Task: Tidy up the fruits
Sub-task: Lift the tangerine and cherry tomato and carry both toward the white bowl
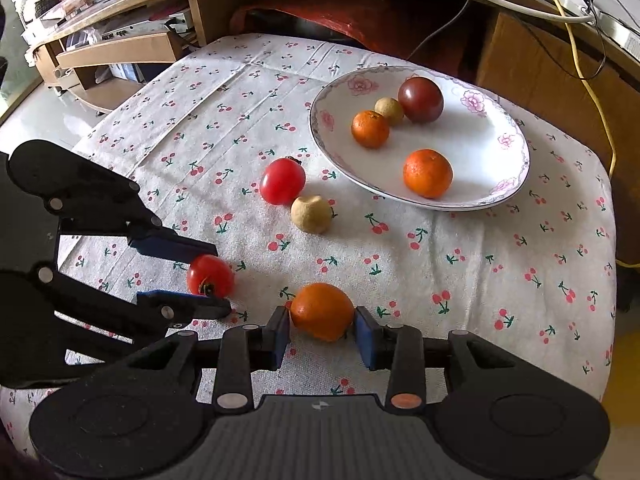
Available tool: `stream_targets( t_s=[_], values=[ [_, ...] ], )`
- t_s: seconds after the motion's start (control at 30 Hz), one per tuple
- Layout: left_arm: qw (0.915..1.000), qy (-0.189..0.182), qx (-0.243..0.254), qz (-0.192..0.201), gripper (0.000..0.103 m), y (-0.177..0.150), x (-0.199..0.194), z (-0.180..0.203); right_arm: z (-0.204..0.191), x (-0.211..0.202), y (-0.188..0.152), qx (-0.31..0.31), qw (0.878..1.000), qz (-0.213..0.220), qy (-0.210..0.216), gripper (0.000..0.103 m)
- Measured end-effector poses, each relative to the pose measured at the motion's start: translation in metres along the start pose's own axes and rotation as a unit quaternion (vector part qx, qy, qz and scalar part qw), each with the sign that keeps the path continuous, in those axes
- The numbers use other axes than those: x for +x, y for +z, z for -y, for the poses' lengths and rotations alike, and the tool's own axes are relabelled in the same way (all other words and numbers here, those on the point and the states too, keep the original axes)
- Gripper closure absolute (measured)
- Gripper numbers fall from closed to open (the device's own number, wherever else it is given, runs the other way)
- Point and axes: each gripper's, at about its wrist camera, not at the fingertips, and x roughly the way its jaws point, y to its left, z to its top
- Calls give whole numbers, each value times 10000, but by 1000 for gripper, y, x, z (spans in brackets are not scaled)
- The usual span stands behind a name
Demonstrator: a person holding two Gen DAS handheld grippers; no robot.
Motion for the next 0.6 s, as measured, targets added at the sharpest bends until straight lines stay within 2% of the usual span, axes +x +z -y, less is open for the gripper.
stream_targets(
  t_s=[0.3,0.6],
  values=[
    [10000,48,26,-61,59,0,0,2,0,-3,-2,47,10000,-22,-40,70],
    [9997,48,-57,-222,63,1,-1,7,-2,-2,-1,172,9997,-116,-116,75]
  ],
)
